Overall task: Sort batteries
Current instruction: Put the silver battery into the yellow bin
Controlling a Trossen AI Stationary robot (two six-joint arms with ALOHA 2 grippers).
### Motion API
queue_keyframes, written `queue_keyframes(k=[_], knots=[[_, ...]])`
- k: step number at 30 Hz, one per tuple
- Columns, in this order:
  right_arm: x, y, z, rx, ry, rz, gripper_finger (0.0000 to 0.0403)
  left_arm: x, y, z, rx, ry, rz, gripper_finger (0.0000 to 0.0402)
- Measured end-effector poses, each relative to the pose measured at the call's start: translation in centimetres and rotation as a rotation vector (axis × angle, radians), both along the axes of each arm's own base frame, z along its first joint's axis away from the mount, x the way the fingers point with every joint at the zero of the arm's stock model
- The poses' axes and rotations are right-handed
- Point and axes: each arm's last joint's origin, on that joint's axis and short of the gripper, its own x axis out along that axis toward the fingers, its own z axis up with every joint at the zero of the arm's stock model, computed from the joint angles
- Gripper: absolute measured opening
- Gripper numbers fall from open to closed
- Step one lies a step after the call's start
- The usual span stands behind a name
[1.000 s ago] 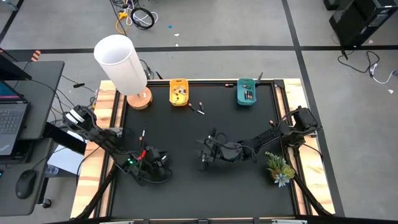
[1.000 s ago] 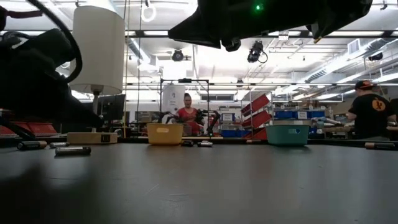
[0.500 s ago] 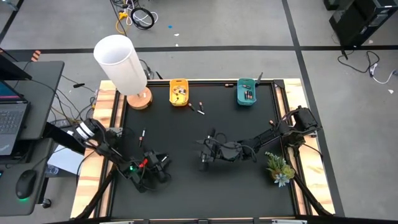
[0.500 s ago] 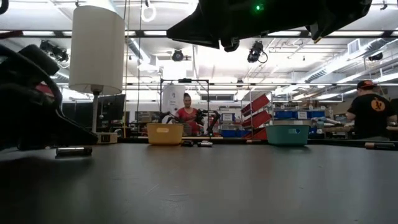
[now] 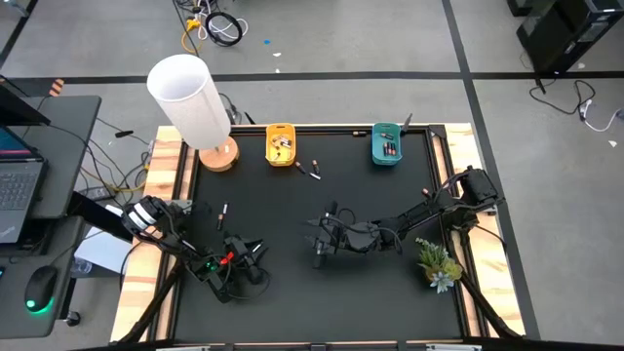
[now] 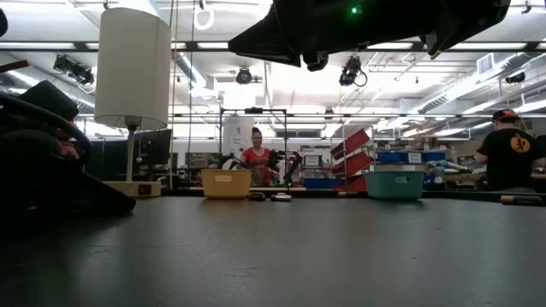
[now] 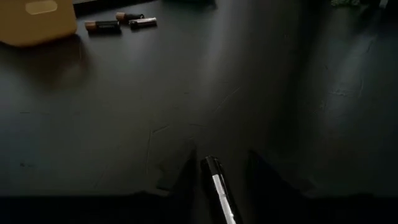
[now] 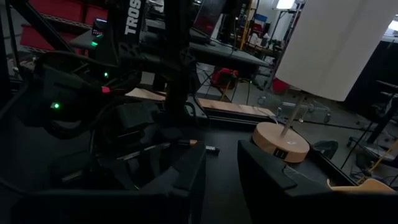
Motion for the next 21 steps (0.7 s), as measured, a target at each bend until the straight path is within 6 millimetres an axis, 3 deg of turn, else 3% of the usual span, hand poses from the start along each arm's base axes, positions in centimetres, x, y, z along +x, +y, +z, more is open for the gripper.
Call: queue_keyframes(k=[5, 14, 18, 21], knots=[[0.0, 0.0, 0.0, -0.003, 0.001, 0.001, 0.0101, -0.1, 0.1, -0.1, -0.008, 0.026, -0.008, 0.003], [0.0, 0.0, 0.0, -0.01, 0.006, 0.002, 0.0101, -0.1, 0.1, 0.1, -0.017, 0.029, -0.011, 0.0029], [0.0, 0.1, 0.0, -0.011, 0.006, 0.002, 0.0101, 0.2, -0.2, 1.7, -0.019, 0.065, -0.081, 0.0029], [0.0, 0.1, 0.0, -0.011, 0.006, -0.002, 0.0101, 0.7, -0.4, 4.0, 0.077, 0.081, -0.144, 0.0029]])
